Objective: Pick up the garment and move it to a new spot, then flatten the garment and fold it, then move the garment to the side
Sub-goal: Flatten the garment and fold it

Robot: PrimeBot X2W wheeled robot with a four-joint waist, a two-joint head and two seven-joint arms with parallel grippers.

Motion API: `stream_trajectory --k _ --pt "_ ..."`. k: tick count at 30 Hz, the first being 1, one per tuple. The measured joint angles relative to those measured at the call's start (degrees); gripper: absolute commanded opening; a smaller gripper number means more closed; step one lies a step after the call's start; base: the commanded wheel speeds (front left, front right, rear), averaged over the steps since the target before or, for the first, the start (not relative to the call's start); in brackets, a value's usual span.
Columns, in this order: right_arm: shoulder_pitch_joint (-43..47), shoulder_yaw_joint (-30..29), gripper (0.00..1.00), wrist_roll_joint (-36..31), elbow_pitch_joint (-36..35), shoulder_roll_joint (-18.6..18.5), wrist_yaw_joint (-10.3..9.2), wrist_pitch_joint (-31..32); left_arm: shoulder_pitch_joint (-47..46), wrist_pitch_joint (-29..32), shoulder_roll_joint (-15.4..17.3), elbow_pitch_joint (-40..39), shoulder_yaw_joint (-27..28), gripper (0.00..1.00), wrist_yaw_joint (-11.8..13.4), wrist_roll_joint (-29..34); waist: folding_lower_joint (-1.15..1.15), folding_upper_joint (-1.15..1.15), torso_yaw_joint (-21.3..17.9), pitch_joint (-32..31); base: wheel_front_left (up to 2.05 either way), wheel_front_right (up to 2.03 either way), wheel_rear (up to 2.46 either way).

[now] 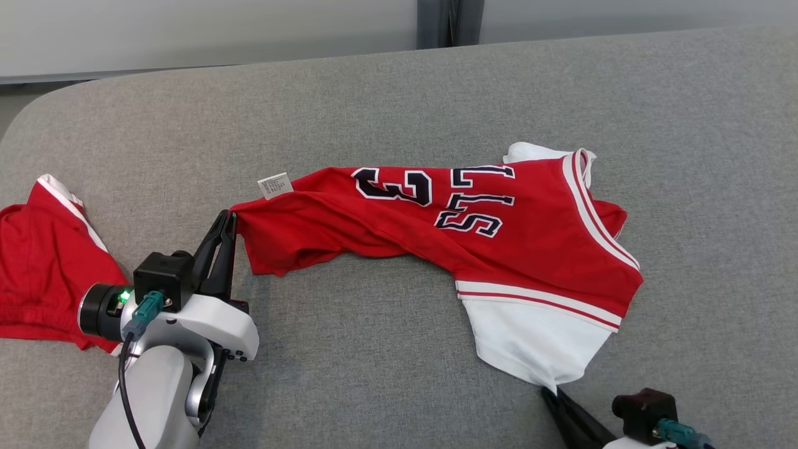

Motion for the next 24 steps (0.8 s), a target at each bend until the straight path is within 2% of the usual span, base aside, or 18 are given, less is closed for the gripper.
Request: stream_trajectory --k 4,7,12,18,24 --pt "-0.93 -0.91 0.0 0.11 -2.08 -0.56 -0.01 -1.42 0.31 0.0 -0.02 0.01 -0.02 0.0 0.07 -0.27 0.0 0.0 -0.18 -0.98 0.0 0.0 0.0" --pt "-1.15 -1.37 0.0 2.75 -5.66 -0.76 -0.01 -3.19 1.18 0.0 -0.27 -0.26 0.0 0.0 0.07 -0.45 0.0 0.0 -0.19 -2.1 0.0 0.0 0.0" --pt "-2.02 -3.47 0.0 4.36 -11.52 -3.16 -0.02 -4.36 2.51 0.0 -0.32 -1.53 0.37 0.0 0.18 -0.59 0.0 0.0 -0.16 -4.43 0.0 0.0 0.0" --pt "-4.59 -7.58 0.0 7.37 -16.83 -4.77 -0.02 -3.65 3.64 0.0 -0.36 -2.68 0.59 0.0 0.62 -0.53 0.0 0.0 0.24 -7.6 0.0 0.0 0.0" --pt "-12.23 -11.34 0.0 11.87 -19.96 -6.21 -0.02 -1.09 2.94 0.0 0.73 -4.08 0.83 0.0 0.7 -0.43 0.0 0.0 0.46 -9.97 0.0 0.0 0.0"
